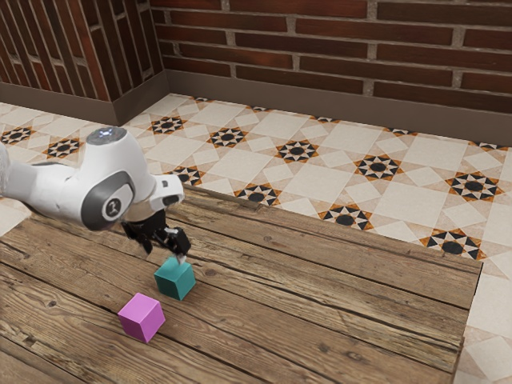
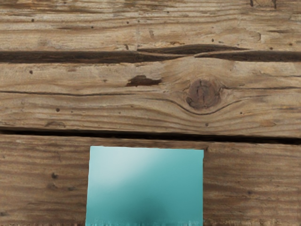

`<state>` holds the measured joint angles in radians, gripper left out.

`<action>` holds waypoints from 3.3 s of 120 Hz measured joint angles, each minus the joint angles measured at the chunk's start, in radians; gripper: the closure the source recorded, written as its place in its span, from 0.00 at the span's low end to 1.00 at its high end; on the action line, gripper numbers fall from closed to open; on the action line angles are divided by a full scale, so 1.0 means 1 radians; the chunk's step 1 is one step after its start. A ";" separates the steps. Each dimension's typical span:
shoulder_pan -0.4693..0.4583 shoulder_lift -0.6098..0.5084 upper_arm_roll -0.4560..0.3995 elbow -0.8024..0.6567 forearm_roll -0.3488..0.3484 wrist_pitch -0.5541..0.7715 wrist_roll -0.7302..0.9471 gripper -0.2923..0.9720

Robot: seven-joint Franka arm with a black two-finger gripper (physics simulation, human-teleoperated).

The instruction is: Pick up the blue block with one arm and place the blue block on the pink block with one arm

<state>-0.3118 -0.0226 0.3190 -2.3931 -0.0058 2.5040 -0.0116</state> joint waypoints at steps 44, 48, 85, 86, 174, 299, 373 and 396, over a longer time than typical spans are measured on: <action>-0.036 0.043 0.002 -0.001 -0.043 -0.110 0.095 0.25; -0.035 0.042 0.002 -0.005 -0.046 -0.107 0.100 0.25; -0.001 0.104 0.002 0.004 -0.065 -0.023 0.142 0.24; -0.001 0.105 0.002 0.004 -0.066 -0.021 0.143 0.24; 0.026 0.158 -0.002 0.044 -0.074 0.069 0.223 0.25; 0.019 0.227 -0.009 0.066 -0.122 0.096 0.256 0.25; 0.011 0.224 -0.009 0.068 -0.150 0.054 0.227 0.25; 0.009 0.224 -0.009 0.069 -0.149 0.049 0.215 0.32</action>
<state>-0.3024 0.2015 0.3098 -2.3243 -0.1553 2.5535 0.2037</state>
